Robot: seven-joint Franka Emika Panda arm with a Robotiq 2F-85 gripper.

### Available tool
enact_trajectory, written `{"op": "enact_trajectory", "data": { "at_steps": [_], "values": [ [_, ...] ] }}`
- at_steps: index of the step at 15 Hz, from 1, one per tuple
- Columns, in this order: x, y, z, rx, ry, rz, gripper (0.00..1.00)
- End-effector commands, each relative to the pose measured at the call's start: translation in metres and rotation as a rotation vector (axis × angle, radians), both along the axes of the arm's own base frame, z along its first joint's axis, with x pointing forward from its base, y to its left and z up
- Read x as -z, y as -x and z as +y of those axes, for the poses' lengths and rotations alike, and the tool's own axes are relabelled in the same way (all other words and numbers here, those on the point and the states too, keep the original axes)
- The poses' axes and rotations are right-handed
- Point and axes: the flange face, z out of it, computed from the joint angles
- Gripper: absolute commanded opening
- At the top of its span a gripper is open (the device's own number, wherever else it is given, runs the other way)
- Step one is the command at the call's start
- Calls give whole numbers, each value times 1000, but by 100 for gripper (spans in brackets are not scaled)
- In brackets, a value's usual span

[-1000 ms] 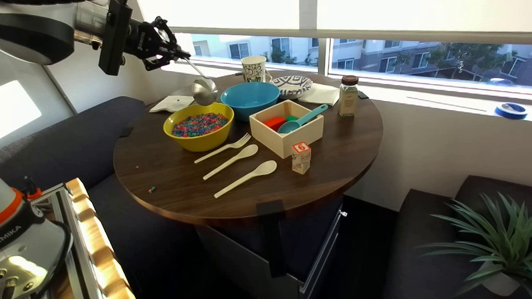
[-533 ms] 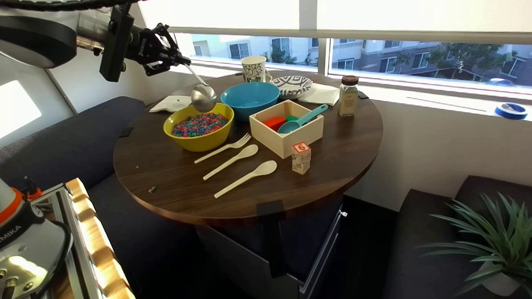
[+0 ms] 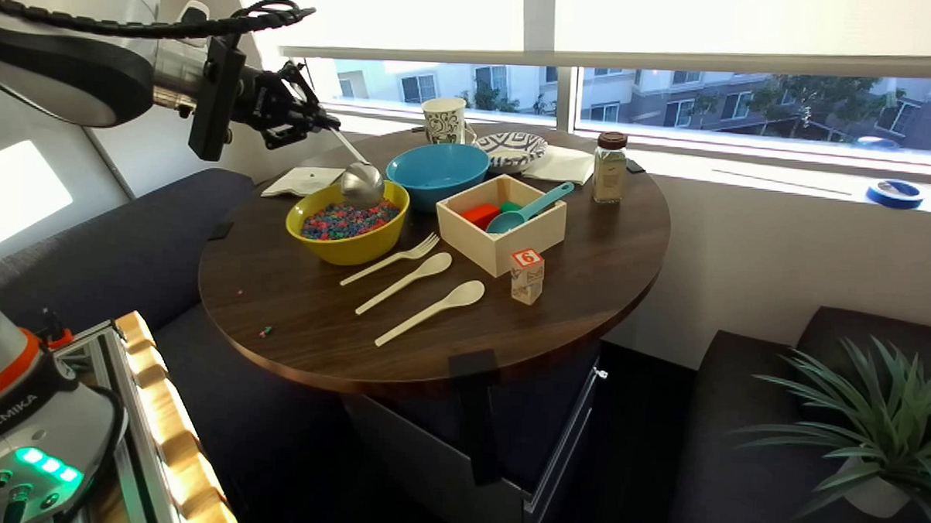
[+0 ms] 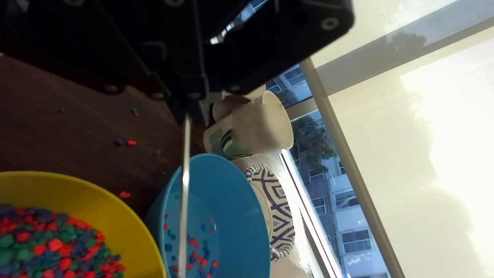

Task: Pick up the silver utensil, scoop some of the substance from the yellow bowl and pour it into the blue bowl, put the silver utensil back on the yellow bowl and table

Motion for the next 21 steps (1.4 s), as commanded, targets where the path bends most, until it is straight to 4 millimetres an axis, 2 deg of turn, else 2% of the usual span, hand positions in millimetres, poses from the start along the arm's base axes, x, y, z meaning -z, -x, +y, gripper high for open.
{"op": "enact_trajectory", "data": {
  "at_steps": [1,6,10,12,15,21],
  "values": [
    [15,-1,4,-2,-19,-14,1],
    [37,0,8,-1,-80,-10,1],
    [42,4,15,-20,-157,-16,1],
    [36,7,25,-20,-218,-12,1],
    [31,8,28,-14,-273,-11,1],
    [14,13,15,-21,-363,-9,1]
  ]
}}
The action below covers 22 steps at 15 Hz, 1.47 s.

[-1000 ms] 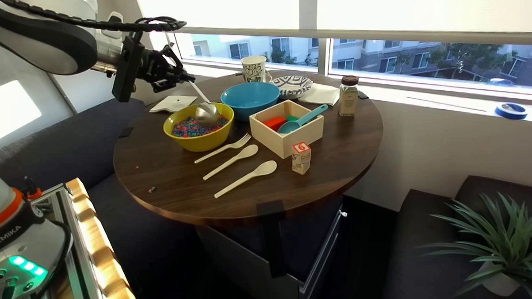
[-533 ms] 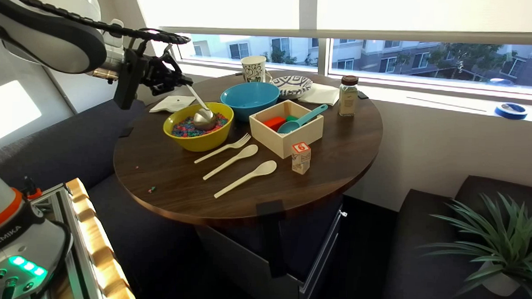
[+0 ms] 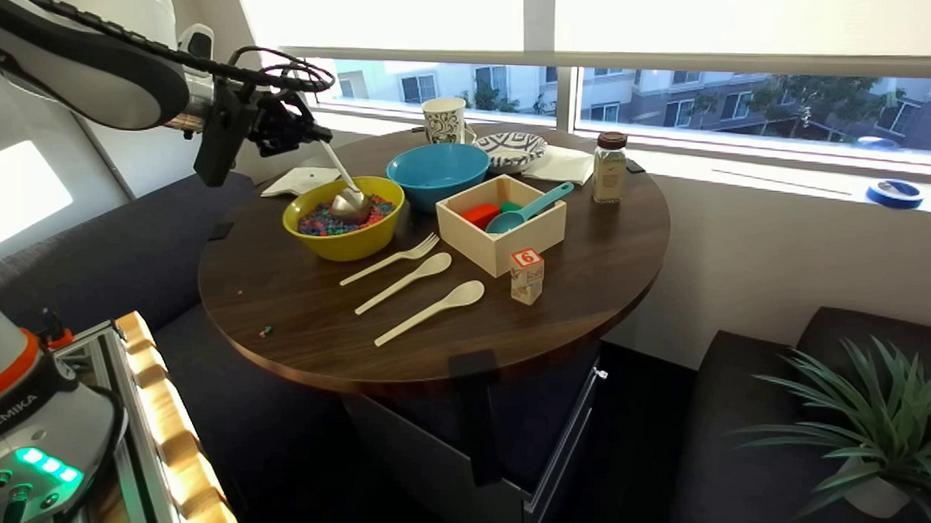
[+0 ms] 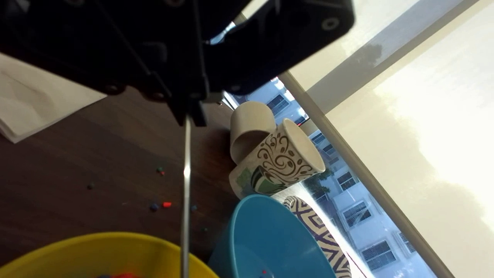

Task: Pick up the silver utensil, scoop some of the substance from the yellow bowl and pour it into the blue bowl, put the silver utensil back on the yellow bowl and table

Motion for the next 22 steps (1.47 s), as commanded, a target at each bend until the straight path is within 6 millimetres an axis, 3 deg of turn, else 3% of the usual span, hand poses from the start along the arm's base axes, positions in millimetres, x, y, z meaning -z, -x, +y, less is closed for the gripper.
{"op": "enact_trajectory", "data": {
  "at_steps": [1,4,10,17,22],
  "values": [
    [-14,10,-5,-26,-95,12,1],
    [-23,13,-19,-35,-164,18,1],
    [-32,18,-65,-49,-277,17,1],
    [-21,20,-114,-48,-426,-3,1],
    [0,15,-121,-106,-521,-17,1]
  ]
}}
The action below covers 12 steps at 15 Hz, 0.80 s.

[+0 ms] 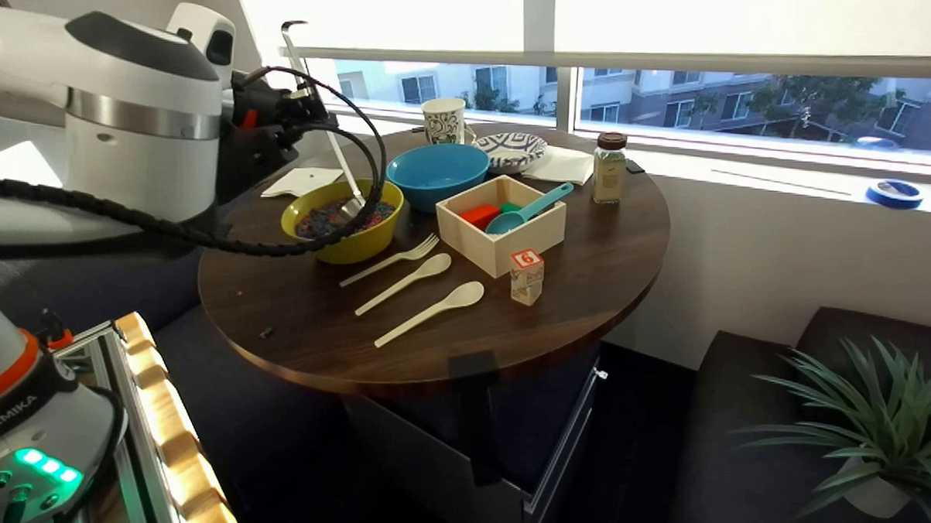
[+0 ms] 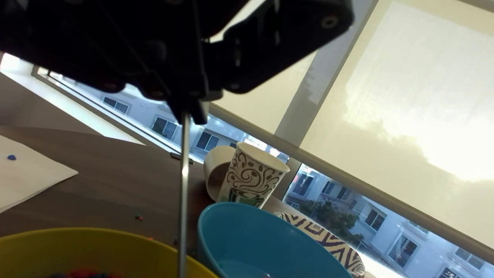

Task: Pick up the silver utensil, scoop some of the substance from the yellow bowl and pour it into the blue bowl, put the silver utensil back on the yellow bowl and table

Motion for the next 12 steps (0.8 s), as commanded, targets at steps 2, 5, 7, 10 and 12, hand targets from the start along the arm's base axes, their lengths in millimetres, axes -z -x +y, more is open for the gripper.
{"op": "enact_trajectory", "data": {
  "at_steps": [2,5,7,10,12],
  "values": [
    [28,-4,-6,-55,-78,1,1],
    [34,-10,-9,-84,-121,-11,1],
    [36,-13,-10,-96,-148,-11,1],
    [39,-18,-14,-106,-185,-11,1],
    [39,-19,-18,-101,-202,-19,1]
  ]
}}
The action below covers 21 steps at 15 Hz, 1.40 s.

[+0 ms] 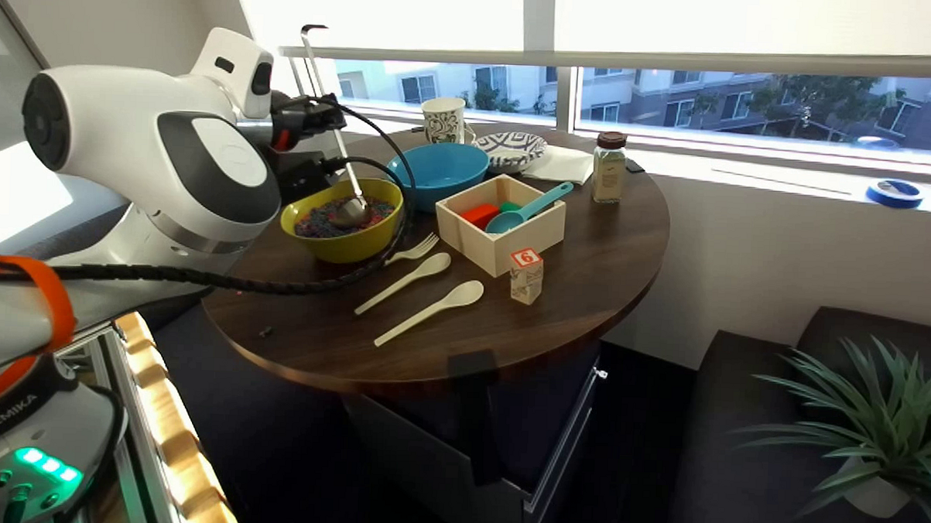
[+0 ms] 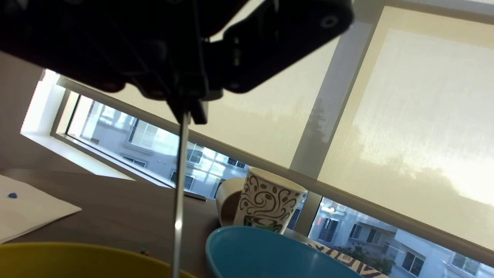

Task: Pick up the silver utensil, scoop some of the substance from the yellow bowl and pour it into the blue bowl, put the silver utensil back on the yellow bowl and table

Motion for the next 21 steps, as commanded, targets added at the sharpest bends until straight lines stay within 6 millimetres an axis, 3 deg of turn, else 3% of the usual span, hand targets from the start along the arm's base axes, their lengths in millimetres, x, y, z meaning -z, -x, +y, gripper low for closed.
{"op": "enact_trajectory", "data": {
  "at_steps": [1,14,21],
  "values": [
    [16,-3,2,4,-56,39,1],
    [-1,-12,2,20,-134,48,1],
    [-20,-19,5,20,-174,55,1]
  ]
}}
